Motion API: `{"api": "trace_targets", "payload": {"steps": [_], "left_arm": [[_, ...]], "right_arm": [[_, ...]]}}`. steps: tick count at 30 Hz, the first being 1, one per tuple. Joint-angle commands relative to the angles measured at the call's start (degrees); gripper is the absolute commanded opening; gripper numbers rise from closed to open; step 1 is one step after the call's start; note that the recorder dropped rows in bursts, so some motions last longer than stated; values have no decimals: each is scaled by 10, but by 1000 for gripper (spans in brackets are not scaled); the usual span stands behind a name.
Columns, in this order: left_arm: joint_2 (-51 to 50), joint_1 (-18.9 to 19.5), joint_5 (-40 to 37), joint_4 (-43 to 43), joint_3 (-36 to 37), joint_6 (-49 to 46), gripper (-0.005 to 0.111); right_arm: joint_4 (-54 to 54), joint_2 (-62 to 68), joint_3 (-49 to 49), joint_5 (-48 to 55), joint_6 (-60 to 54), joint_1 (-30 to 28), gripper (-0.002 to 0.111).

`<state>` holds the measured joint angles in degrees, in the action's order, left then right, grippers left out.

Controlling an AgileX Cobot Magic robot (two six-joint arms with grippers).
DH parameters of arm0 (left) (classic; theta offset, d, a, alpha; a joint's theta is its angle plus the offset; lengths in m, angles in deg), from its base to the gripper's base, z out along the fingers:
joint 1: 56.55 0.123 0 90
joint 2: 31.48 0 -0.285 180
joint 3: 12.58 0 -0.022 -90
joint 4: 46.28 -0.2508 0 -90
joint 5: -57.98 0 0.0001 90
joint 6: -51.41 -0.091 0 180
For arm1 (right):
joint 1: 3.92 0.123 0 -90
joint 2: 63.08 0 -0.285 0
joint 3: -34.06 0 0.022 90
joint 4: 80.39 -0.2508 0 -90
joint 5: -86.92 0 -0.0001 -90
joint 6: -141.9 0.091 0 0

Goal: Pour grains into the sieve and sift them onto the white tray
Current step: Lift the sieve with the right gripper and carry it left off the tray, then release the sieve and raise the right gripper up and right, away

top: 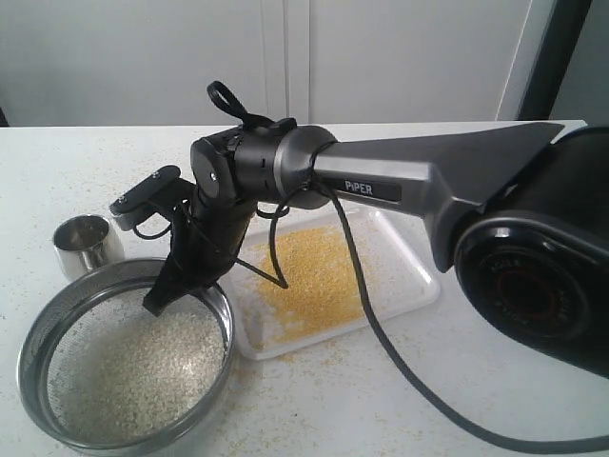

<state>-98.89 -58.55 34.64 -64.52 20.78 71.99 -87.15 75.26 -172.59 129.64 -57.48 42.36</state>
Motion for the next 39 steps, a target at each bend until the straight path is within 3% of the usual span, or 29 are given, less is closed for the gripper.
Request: {"api": "trace_targets", "payload": {"steps": [1,7,11,16,18,23,39], "left_arm": [[4,1,-2,-3,4,2,1],[4,1,-2,-3,4,2,1],[4,1,-2,-3,4,2,1],[4,1,-2,-3,4,2,1],[4,1,-2,-3,4,2,1],[4,1,-2,-3,4,2,1],[4,1,-2,-3,4,2,1]], "right_arm": [[23,-1,0,-25,-18,0,10],[23,-1,0,-26,-16,0,38],[23,-23,0,-12,3,0,39],[21,-68,0,77,5,0,39],[23,-79,0,94,25,-1,36],[29,-93,4,138,80,-24,0],[44,-227,189,72,76,-141,0]]}}
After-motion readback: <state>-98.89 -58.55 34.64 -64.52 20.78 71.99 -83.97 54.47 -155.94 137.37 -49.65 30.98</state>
